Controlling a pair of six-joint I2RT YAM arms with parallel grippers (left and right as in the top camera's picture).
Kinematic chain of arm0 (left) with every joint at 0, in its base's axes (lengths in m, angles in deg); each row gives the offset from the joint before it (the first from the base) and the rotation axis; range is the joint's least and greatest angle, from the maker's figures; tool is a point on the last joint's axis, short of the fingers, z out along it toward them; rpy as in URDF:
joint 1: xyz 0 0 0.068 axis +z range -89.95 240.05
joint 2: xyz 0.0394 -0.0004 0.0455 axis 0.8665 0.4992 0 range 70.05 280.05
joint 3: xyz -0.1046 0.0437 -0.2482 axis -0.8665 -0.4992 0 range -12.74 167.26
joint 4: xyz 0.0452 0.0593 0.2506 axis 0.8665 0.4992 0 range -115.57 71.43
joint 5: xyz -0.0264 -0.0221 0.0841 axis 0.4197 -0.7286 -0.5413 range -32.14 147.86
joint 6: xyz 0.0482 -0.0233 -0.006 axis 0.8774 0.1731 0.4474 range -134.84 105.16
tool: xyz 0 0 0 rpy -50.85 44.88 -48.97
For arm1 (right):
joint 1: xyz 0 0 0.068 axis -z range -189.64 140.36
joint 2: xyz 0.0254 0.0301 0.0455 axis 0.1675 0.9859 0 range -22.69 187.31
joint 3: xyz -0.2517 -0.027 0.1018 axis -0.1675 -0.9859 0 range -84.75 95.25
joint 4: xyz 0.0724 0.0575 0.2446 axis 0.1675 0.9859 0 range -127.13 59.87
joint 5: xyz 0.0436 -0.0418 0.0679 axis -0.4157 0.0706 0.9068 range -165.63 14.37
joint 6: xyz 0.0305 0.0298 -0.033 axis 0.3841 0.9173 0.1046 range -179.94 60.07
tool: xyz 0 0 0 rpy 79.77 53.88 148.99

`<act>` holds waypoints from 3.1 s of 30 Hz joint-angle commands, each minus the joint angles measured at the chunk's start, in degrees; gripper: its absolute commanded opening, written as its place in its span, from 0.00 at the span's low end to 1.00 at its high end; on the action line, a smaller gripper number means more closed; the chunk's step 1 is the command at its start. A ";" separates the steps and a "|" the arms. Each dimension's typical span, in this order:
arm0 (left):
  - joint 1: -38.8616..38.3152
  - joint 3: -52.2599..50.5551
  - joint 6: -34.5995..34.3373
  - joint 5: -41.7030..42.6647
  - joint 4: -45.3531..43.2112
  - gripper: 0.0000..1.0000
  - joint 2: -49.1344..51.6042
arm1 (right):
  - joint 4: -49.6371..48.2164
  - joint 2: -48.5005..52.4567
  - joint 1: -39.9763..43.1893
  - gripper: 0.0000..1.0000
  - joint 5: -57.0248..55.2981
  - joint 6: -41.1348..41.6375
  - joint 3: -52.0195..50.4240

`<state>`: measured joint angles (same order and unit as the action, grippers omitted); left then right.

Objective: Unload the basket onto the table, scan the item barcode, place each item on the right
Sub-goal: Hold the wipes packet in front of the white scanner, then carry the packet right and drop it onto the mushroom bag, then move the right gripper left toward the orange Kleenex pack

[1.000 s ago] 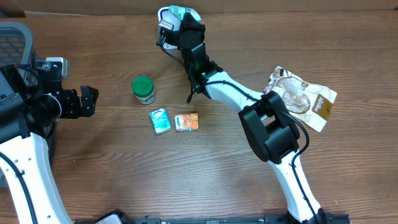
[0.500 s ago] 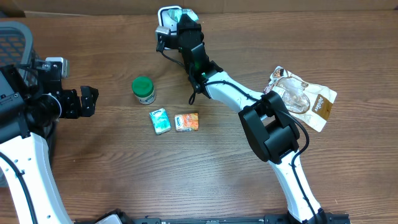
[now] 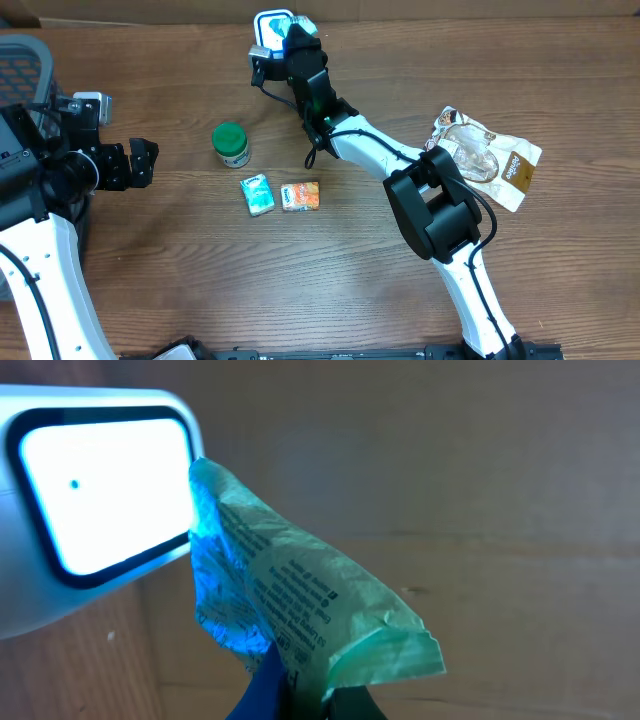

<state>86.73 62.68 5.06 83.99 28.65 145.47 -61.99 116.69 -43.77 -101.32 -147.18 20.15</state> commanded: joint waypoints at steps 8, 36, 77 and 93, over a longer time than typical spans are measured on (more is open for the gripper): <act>0.31 0.07 0.46 0.26 -0.07 0.99 0.24 | -1.99 -1.46 -0.44 0.04 -0.83 0.00 1.09; 0.31 0.07 0.46 0.26 -0.09 1.00 0.24 | 90.99 -59.45 17.46 0.04 22.49 99.45 1.07; 0.31 0.07 0.46 0.26 -0.07 1.00 0.24 | 78.01 -46.36 46.23 0.77 43.28 100.30 -26.73; 0.31 0.07 0.46 0.26 -0.07 0.99 0.24 | 78.47 -43.06 21.70 0.57 51.28 100.83 -24.28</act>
<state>86.73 62.65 5.06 83.99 28.65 145.47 17.29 71.86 -18.83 -50.85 -46.61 -4.28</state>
